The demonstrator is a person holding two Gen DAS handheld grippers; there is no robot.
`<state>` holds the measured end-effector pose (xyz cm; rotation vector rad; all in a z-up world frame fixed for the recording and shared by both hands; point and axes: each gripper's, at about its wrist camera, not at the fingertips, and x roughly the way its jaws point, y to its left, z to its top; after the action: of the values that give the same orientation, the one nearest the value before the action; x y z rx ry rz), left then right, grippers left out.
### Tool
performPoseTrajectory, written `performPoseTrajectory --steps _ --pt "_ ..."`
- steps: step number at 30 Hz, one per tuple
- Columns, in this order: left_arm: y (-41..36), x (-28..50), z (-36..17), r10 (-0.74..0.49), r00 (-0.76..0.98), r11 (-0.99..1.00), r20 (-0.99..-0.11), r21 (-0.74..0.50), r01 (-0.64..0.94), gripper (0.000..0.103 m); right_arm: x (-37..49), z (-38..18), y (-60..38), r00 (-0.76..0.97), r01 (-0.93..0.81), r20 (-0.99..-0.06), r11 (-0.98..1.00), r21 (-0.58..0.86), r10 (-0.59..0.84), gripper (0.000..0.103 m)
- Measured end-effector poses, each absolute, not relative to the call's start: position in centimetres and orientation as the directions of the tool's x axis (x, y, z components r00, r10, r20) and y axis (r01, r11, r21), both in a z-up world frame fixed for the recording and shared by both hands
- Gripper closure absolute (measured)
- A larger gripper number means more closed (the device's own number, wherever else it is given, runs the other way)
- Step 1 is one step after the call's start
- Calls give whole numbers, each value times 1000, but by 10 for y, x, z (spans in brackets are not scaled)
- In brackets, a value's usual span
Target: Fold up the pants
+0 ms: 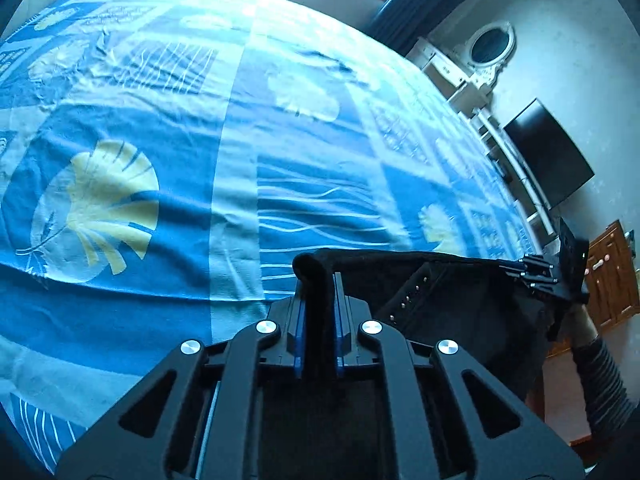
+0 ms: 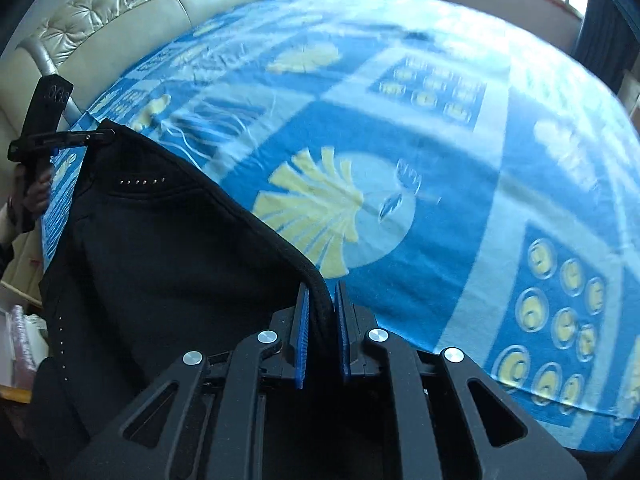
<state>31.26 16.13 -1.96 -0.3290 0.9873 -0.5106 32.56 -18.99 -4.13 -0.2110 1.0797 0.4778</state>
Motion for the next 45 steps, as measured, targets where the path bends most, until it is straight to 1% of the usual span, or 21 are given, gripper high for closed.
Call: performPoseTrajectory --steps 5,8,11,15,19,24,27,28,30,31,32,34,36,39,42,45 --pt "171 273 6 -597 482 797 -641 -542 267 96 268 -2 -180 529 -476 -815 878 -55 236 91" --pt "176 240 18 -607 494 788 -623 -553 271 97 232 8 -173 571 -471 -785 879 -76 238 91" --pt "181 208 20 -615 500 779 -609 -565 270 98 194 9 -165 602 -474 -765 873 -112 229 91" --pt "188 163 11 -607 504 783 -614 -570 248 98 150 -8 -155 604 -485 -770 861 -151 205 91" --pt "198 127 -11 -618 493 766 -613 -610 202 98 117 -36 -147 580 -508 -796 841 -187 173 91" --pt "198 101 -51 -601 451 776 -660 -616 132 97 95 -70 -141 539 -516 -830 835 -192 143 91" --pt "196 95 -67 -595 429 780 -679 -616 106 93 89 -84 -140 529 -508 -840 838 -198 122 90" --pt "197 93 -69 -599 427 776 -677 -623 101 92 87 -84 -141 532 -498 -838 846 -190 125 87" --pt "203 87 -72 -611 433 754 -663 -654 63 84 86 -80 -145 527 -477 -839 864 -163 134 83" --pt "205 84 -71 -617 436 744 -655 -666 51 79 82 -77 -147 524 -467 -840 873 -143 143 69" --pt "210 79 -72 -614 439 738 -656 -674 25 65 78 -74 -150 519 -456 -840 882 -118 156 55" --pt "217 68 -71 -612 457 720 -645 -694 -15 51 69 -67 -158 521 -426 -831 903 -57 194 44" --pt "222 58 -68 -620 476 690 -624 -722 -47 50 64 -61 -171 496 -380 -830 923 55 254 43" --pt "219 46 -59 -624 508 654 -593 -753 -74 46 60 -59 -198 456 -254 -801 919 301 389 43" --pt "202 46 -51 -587 513 692 -626 -717 -85 46 63 -68 -223 432 -99 -744 847 522 509 43" --pt "191 46 -51 -544 521 718 -657 -686 -115 46 65 -79 -240 438 27 -693 763 646 572 43"
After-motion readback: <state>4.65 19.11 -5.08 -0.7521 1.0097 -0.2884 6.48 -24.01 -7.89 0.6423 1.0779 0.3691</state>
